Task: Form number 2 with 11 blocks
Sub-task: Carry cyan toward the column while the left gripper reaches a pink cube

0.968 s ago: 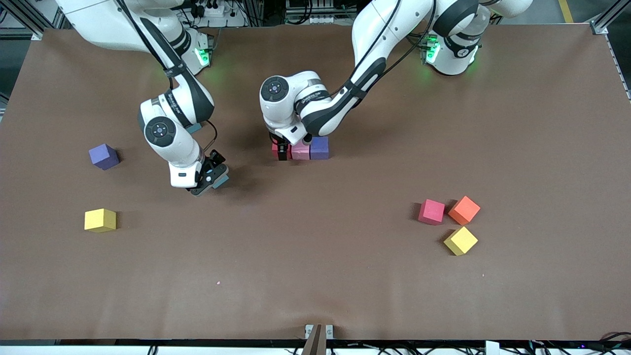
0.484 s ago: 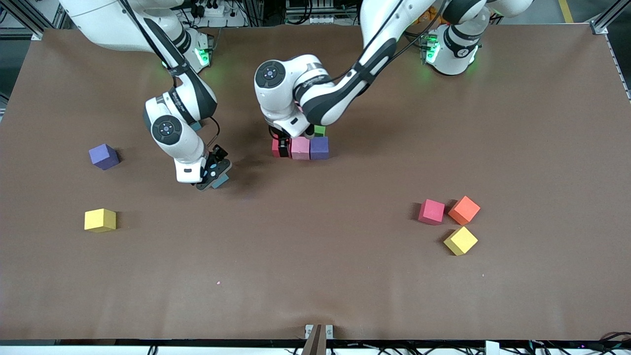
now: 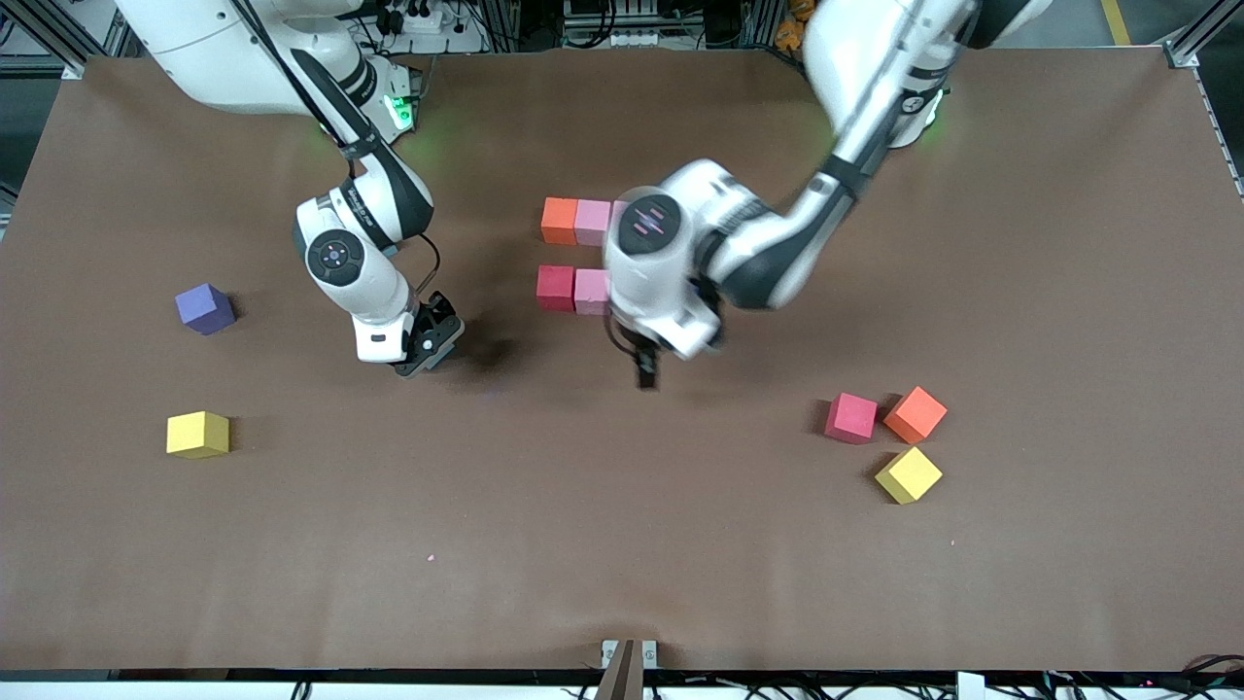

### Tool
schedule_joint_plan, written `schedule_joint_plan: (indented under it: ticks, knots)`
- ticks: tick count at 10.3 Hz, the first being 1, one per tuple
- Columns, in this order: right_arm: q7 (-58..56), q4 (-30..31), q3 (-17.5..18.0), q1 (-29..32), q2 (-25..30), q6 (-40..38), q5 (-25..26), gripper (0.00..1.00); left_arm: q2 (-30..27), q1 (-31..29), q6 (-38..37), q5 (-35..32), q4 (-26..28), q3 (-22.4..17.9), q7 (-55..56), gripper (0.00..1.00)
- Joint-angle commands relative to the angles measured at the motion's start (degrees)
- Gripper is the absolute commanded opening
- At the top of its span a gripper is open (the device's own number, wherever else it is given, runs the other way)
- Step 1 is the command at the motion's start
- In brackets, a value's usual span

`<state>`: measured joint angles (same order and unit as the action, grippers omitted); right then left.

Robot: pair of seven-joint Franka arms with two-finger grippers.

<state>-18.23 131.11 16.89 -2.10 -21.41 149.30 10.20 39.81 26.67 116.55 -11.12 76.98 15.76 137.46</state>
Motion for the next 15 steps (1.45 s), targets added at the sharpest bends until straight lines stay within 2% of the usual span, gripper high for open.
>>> schedule_joint_plan:
  ticks: [1,3,5,7,8,11,13,15]
  knots:
    - [0.12,0.03,0.16,-0.19,1.19,-0.15,-0.89,0.52,-3.15,-6.52,-0.27,0.66,5.36,0.76,-6.65,1.00]
    - [0.82,-2.33,0.25,-0.10,2.51,-3.64,-0.97,0.39,-3.42,-12.14,-0.10,0.66,7.12,0.76,-12.19,1.00]
    - [8.34,-7.77,0.59,-0.45,2.34,-10.67,-1.06,0.40,-4.90,-17.07,1.56,0.83,11.85,1.89,-20.18,1.00]
    - [15.29,-9.46,0.86,-2.37,2.08,-10.26,-1.06,0.41,-6.93,-24.70,2.80,0.57,17.04,6.54,-26.60,1.00]
    - [19.33,-9.90,0.69,-3.60,2.07,-10.00,-1.15,0.41,-7.28,-26.48,2.80,0.13,18.72,7.17,-29.51,1.00]
    - [38.63,-12.62,0.69,-8.25,0.50,-9.99,-1.06,0.41,-9.83,-29.39,7.79,-0.22,25.39,7.18,-35.32,1.00]
    - [53.75,-16.91,0.69,-12.38,-3.53,-9.82,-0.63,0.41,-11.15,-30.09,9.74,-0.74,28.91,7.18,-36.91,1.00]
    - [62.40,-21.92,0.69,-15.21,-7.40,-9.90,-0.36,0.40,-12.38,-30.36,10.62,-1.10,31.73,7.18,-38.32,1.00]
